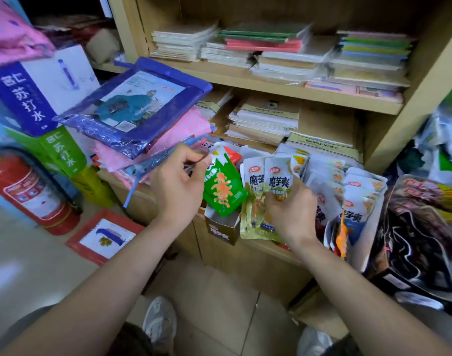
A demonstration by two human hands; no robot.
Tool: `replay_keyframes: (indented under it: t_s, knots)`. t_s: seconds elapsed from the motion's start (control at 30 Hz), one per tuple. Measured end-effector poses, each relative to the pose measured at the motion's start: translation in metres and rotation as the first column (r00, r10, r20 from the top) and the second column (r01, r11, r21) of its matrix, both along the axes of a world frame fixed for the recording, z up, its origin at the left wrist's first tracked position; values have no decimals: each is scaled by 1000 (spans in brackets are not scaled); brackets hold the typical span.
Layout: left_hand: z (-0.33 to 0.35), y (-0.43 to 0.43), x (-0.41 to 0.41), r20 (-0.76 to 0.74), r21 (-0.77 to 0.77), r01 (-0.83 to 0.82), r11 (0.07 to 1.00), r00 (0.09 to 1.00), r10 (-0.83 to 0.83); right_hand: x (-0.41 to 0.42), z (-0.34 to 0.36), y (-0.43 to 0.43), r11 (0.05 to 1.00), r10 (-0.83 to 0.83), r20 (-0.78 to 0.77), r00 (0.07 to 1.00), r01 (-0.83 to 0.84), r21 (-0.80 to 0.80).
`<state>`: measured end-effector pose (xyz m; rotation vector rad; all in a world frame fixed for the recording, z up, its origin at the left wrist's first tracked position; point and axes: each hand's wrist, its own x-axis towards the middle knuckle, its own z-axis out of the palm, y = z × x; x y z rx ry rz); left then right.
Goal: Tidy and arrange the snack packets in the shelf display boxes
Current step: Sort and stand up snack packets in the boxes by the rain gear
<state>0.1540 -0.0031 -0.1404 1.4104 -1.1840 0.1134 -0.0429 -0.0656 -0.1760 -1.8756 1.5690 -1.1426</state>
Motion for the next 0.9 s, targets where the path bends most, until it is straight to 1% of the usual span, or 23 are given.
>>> replay_keyframes:
  t_s: [0.1, 0.17, 0.2, 0.27, 0.33, 0.37, 0.47, 0.53, 0.6, 0.67, 0.7, 0.77, 0.83, 0.9]
  knots:
    - [12, 3, 9, -30, -47, -29, 999, 999, 27, -2, 0, -4, 1000, 0, 16, 1000, -1, 31]
    - [17, 4, 20, -99, -57, -43, 997, 994, 37, -5, 4, -5, 999, 24, 25, 999, -25, 45]
    - [19, 4, 26, -139, -58, -47, 997, 989, 39, -6, 8, -4, 997, 39, 58, 998, -42, 61]
    - [24, 6, 36, -199, -56, -49, 997, 979, 37, -9, 19, -2, 991, 62, 218, 974, -87, 105]
    - [29, 9, 45, -239, -59, -45, 997, 971, 30, -10, 31, -4, 979, 66, 409, 910, -139, 151]
    - [31, 11, 51, -251, -58, -38, 998, 968, 22, -10, 36, -7, 972, 71, 471, 879, -167, 165]
    - [31, 18, 72, -299, -27, 16, 999, 954, -24, -3, 49, -19, 941, 117, 639, 760, -292, 174]
    - [28, 23, 84, -340, -7, 59, 998, 939, -58, 6, 54, -27, 915, 167, 696, 698, -373, 154]
    - [25, 28, 94, -345, -3, 83, 997, 935, -79, 17, 55, -35, 883, 237, 715, 658, -453, 124]
    - [23, 33, 104, -337, 12, 101, 995, 937, -91, 27, 52, -42, 835, 315, 700, 641, -538, 116]
    - [22, 36, 108, -329, 26, 110, 994, 939, -95, 31, 48, -45, 807, 358, 672, 648, -577, 127]
    - [20, 40, 116, -328, 41, 114, 993, 940, -94, 36, 43, -47, 774, 432, 575, 695, -613, 159]
    - [18, 42, 120, -332, 40, 119, 992, 938, -99, 40, 39, -49, 775, 493, 452, 743, -611, 159]
    - [15, 42, 121, -329, 52, 126, 991, 939, -103, 43, 35, -50, 783, 526, 366, 768, -605, 143]
